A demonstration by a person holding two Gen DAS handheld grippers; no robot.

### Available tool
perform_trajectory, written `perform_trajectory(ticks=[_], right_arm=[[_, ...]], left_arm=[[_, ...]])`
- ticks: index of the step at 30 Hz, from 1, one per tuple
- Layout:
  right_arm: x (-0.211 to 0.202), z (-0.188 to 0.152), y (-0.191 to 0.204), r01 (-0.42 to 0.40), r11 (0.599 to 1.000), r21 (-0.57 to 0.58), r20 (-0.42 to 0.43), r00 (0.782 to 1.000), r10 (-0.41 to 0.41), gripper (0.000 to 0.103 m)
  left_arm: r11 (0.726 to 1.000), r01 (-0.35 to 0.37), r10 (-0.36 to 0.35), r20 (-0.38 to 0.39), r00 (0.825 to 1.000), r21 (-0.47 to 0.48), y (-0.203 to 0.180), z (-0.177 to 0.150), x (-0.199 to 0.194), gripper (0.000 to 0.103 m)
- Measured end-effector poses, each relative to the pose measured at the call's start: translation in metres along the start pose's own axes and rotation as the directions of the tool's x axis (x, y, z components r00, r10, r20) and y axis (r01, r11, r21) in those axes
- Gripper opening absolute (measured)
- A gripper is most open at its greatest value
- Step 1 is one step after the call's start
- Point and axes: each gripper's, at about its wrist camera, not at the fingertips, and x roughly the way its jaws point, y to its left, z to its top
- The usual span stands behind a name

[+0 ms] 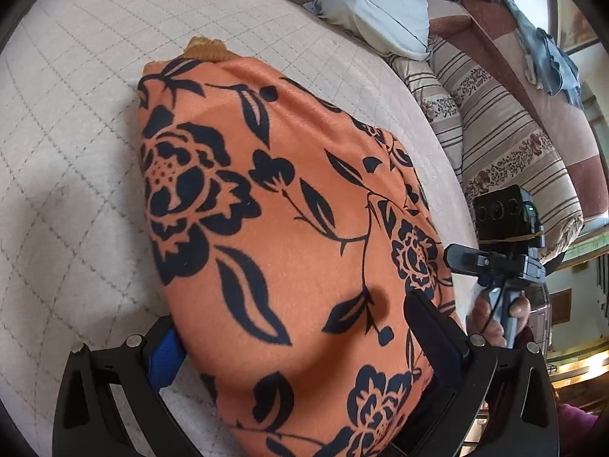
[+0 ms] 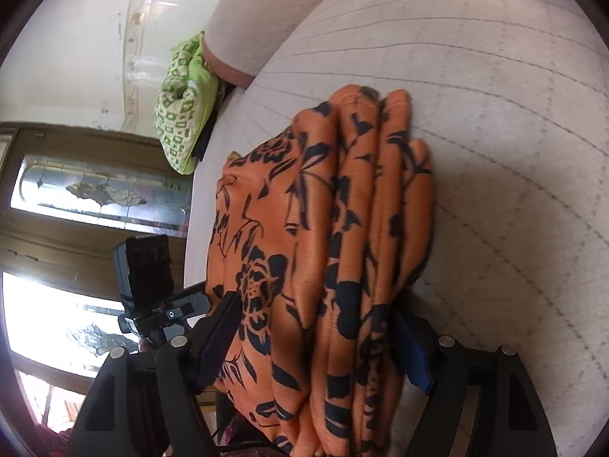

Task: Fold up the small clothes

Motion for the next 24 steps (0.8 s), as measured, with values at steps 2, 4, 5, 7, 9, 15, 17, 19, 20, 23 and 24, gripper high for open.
perform_trajectory(ticks=[2,4,5,7,9,15,17,19,20,23,24], right_arm=[[0.001,-0.001,0.004,0.001,1.0,0.007,0.016,1.0,-0.001,0.068],[0.005,-0.006,0.011,0.036,0.999,-0.006,0.031,0.999,-0.036,0.057],[0.006,-0.009,0.015,0.054,0.998,-0.02,0.036,0.998,-0.053,0.05],[0.004,-0.012,0.024,0.079,0.996,-0.033,0.053,0.996,-0.077,0.042],[0.001,-0.014,0.032,0.089,0.995,-0.044,0.073,0.994,-0.086,0.039],[-0.002,-0.012,0.071,0.132,0.986,-0.1,0.087,0.989,-0.124,0.036],[-0.001,-0.011,0.085,0.146,0.982,-0.123,0.088,0.987,-0.136,0.036],[0.002,-0.01,0.101,0.151,0.978,-0.14,0.087,0.986,-0.14,0.036],[0.002,-0.009,0.107,0.15,0.978,-0.146,0.087,0.987,-0.139,0.036],[0.005,-0.005,0.128,0.126,0.979,-0.163,0.092,0.989,-0.112,0.035],[0.007,-0.003,0.135,0.117,0.978,-0.17,0.092,0.99,-0.103,0.035]], left_arm=[[1.0,-0.015,0.015,0.013,1.0,0.004,-0.004,0.0,0.002,0.101],[0.998,-0.065,0.065,0.027,0.998,0.012,-0.008,-0.001,0.002,0.087],[0.996,-0.092,0.091,0.028,0.995,0.012,-0.01,0.0,0.003,0.083],[0.995,-0.097,0.097,0.04,0.994,0.0,-0.01,-0.001,-0.001,0.069],[0.995,-0.099,0.1,0.055,0.994,-0.014,-0.006,-0.002,-0.009,0.054],[0.995,-0.103,0.101,0.09,0.991,0.01,-0.014,-0.001,-0.028,0.047],[0.994,-0.105,0.103,0.114,0.988,0.015,-0.016,0.001,-0.039,0.046],[0.995,-0.1,0.098,0.139,0.985,0.01,-0.014,0.002,-0.056,0.046],[0.995,-0.099,0.097,0.153,0.984,0.005,-0.011,0.003,-0.066,0.046],[0.994,-0.109,0.107,0.182,0.977,0.002,-0.005,0.003,-0.092,0.046],[0.992,-0.125,0.123,0.193,0.973,0.002,-0.004,0.003,-0.104,0.046]])
